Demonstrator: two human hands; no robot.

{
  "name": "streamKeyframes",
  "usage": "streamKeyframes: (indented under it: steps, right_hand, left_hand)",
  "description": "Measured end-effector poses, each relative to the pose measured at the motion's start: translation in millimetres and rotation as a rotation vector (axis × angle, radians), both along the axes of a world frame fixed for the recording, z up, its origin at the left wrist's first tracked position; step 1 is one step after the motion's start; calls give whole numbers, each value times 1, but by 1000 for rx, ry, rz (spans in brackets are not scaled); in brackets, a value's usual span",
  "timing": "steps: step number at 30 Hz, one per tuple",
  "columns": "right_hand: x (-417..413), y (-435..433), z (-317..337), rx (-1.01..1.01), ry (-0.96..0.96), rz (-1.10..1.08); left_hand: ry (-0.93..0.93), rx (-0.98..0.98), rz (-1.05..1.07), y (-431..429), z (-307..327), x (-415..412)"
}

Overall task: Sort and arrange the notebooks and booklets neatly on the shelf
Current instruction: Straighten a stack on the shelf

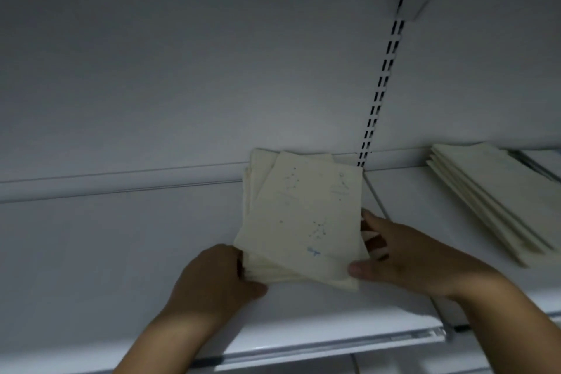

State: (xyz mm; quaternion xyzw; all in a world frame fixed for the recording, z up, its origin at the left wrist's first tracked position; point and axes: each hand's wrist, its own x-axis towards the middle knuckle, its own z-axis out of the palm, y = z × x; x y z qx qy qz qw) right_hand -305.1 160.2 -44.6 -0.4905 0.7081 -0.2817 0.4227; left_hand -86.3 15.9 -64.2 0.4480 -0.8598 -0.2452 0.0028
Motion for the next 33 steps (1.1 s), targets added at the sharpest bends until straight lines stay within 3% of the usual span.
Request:
streamKeyframes:
  steps: [4, 7, 11, 15, 17, 19, 21, 28, 33]
  right_hand:
    - [-4, -6, -6, -100, -132, -122]
    - [-12, -20, -11, -126, -114, -180]
    - [-15, -45, -11, -144, -159, -195]
    - [-17, -52, -16, -157, -251, -277]
    - [-17, -55, -21, -192, -331, -388]
    - [-14, -58, -23, -218, -497, -487]
    - [-12, -63, -24, -235, -609, -509]
    - [-7, -76, -31, -266, -853, -451]
    - [-7, -91, -28, -254, -676, -454]
  left_hand:
    - [78, 124, 10, -5, 3, 3]
    - [112, 186, 2, -11, 1, 2]
    - [99, 154, -73, -13, 9, -2]
    - [177, 425, -201, -18, 24, 0]
    - [344, 572, -88, -21, 30, -8]
    - [611, 833, 220, -31, 30, -28]
    - [781, 929, 412, -32, 33, -47]
    - [831, 838, 604, -31, 28, -64]
    - [817, 861, 588, -34, 29, -62]
